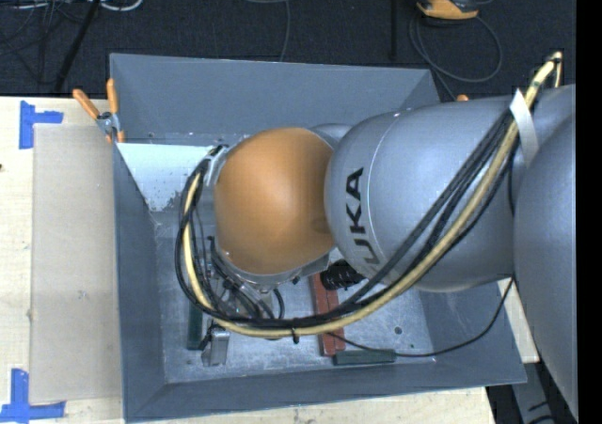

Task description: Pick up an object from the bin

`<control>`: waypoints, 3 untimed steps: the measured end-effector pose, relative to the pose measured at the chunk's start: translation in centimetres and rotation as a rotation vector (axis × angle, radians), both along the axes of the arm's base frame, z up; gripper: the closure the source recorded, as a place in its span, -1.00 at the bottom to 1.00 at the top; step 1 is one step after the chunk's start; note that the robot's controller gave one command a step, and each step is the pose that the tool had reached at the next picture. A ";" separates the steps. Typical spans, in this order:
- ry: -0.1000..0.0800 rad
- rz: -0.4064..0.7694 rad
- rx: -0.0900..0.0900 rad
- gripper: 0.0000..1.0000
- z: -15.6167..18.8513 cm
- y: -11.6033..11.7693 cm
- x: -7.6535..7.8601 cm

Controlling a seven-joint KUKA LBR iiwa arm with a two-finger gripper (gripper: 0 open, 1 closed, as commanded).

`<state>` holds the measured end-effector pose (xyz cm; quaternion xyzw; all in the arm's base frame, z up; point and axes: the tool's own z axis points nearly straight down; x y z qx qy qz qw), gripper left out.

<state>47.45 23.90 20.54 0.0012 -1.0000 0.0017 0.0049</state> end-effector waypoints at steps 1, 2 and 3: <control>-0.007 -0.005 0.003 -1.00 0.4 -0.1 0.2; -0.010 0.162 0.004 -1.00 -4.8 0.4 3.1; -0.008 0.549 0.006 -1.00 -5.2 0.1 5.0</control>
Offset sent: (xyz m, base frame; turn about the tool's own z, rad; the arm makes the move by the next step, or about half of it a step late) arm 0.0764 0.0086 -0.1354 -0.4190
